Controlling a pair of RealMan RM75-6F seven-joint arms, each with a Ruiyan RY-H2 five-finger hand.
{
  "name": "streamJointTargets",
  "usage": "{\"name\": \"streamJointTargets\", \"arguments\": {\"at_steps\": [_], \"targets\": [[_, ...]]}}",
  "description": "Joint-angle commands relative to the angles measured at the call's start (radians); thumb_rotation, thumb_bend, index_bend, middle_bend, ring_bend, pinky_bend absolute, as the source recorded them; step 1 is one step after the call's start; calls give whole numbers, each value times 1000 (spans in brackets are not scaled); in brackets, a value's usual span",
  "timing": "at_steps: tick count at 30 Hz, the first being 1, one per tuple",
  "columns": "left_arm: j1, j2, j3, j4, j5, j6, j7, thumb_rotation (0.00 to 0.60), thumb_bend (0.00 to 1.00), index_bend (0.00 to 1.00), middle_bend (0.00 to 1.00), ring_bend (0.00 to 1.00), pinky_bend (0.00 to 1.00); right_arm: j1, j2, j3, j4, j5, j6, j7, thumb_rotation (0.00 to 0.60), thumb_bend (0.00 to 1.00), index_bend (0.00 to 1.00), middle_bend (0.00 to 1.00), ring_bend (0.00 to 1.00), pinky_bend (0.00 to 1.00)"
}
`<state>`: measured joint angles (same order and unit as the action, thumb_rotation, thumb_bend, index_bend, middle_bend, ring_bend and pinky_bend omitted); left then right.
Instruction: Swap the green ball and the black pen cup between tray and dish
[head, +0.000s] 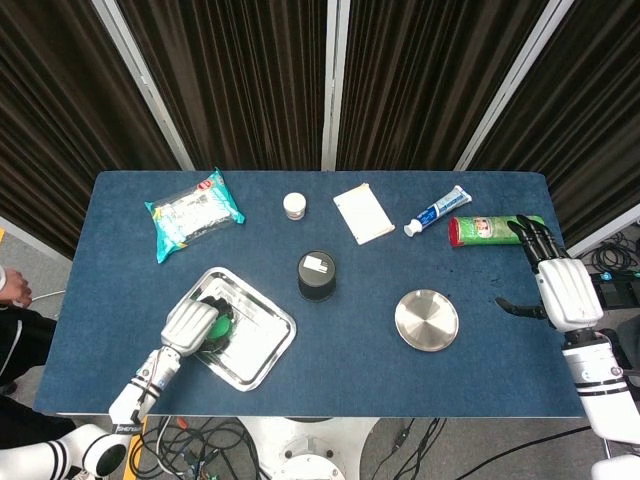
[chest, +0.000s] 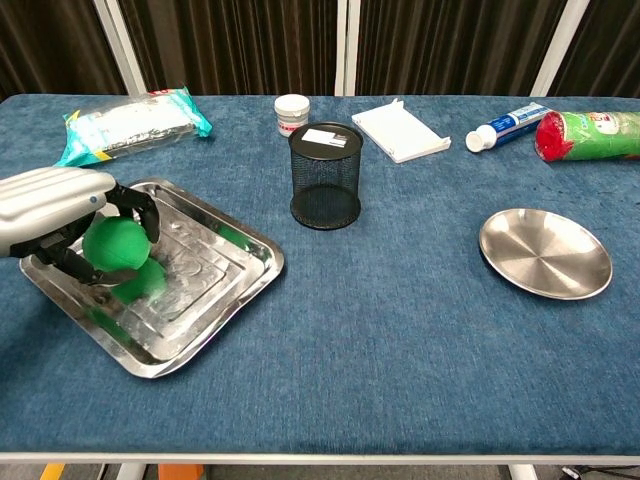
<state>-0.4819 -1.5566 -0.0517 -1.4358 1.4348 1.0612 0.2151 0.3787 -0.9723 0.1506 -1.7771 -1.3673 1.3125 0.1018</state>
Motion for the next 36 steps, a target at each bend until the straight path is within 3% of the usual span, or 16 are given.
{"name": "streamJointTargets", "arguments": {"at_steps": [1,9,17,23,30,36], "targets": [[-2,5,1,-9,4,7,-1,600,318,464,420,414,751,-3,-1,4,1,-1,1,2,600,0,0,4,0,255],[-17,47,1,-132,108,84,3,600,325,464,438,417,750,-14,2,18,11,8,3,12,600,0,0,5,0,255],[-147,-13,-37,-207,183,-17,44,600,325,460,438,416,747,-39,17,32,18,24,19,37,600,0,0,6,0,255],[-279,-142,-85,-122,176,-142,64,600,324,457,438,417,744,-76,37,35,41,39,40,86,600,0,0,6,0,255],[-389,-269,-135,27,182,-184,46,600,324,457,438,416,726,-103,42,38,77,51,42,143,600,0,0,6,0,255],[-449,-336,-134,143,180,-206,8,600,324,457,438,416,707,-111,32,44,112,58,35,177,600,0,0,6,0,255]]}}
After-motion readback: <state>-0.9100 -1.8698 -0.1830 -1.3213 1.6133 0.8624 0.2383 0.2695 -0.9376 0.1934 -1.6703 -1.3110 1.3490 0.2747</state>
